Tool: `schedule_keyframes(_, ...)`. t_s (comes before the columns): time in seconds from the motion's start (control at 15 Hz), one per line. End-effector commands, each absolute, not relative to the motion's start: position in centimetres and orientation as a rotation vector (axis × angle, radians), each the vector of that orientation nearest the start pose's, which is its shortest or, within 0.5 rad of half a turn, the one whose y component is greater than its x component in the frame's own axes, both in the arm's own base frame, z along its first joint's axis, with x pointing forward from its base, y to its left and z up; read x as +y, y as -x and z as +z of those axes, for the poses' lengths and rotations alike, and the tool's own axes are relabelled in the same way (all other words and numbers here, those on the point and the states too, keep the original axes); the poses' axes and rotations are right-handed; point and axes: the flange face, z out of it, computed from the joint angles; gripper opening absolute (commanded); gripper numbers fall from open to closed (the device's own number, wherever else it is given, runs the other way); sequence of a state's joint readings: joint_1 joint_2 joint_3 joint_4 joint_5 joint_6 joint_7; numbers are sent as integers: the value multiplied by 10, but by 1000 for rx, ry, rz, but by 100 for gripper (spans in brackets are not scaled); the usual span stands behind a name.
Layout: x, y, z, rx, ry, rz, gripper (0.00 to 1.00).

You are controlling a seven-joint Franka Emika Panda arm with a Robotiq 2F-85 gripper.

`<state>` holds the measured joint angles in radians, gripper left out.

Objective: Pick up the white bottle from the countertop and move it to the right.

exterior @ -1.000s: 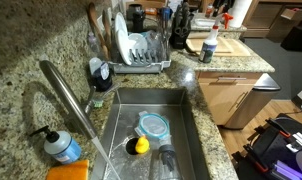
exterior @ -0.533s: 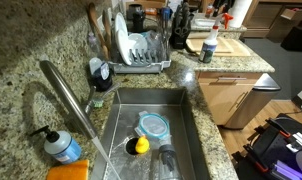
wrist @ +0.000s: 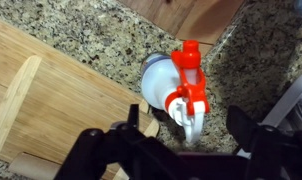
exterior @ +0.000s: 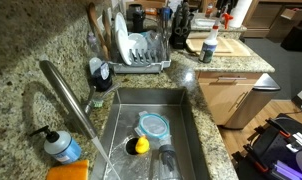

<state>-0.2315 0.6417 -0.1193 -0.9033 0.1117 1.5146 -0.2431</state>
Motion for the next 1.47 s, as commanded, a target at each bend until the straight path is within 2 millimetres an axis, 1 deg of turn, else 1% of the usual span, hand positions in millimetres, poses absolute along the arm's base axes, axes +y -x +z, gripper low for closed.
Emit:
schedule_keyframes(0.0, -200, -694, 519, 128, 3015, 1, 58)
schedule_keyframes(0.07, -197, -695, 519, 120, 3000, -10, 53)
schedule_keyframes(0.13, -194, -695, 519, 105, 2990, -12, 44)
schedule_keyframes(0.2, -192, -695, 519, 97, 2977, -10, 38)
schedule_keyframes(0.27, -191, -696, 519, 98, 2969, -15, 30)
schedule_keyframes(0.33, -191, -696, 519, 88, 2969, -23, 24)
schedule_keyframes(0.53, -198, -695, 522, 116, 2981, -34, 2)
schedule_keyframes(0.6, -201, -694, 522, 126, 2985, -32, 1)
schedule_keyframes(0.73, -207, -693, 524, 145, 3003, -41, 4)
schedule_keyframes(0.8, -209, -693, 525, 151, 3009, -45, 4)
schedule_keyframes(0.93, -213, -691, 527, 173, 3021, -45, 1)
schedule_keyframes(1.0, -217, -690, 529, 190, 3036, -44, 3)
schedule_keyframes(1.13, -226, -687, 541, 233, 3060, -76, 3)
schedule_keyframes(1.2, -231, -686, 550, 256, 3065, -106, 0)
schedule_keyframes(1.4, -243, -681, 566, 324, 3087, -161, 2)
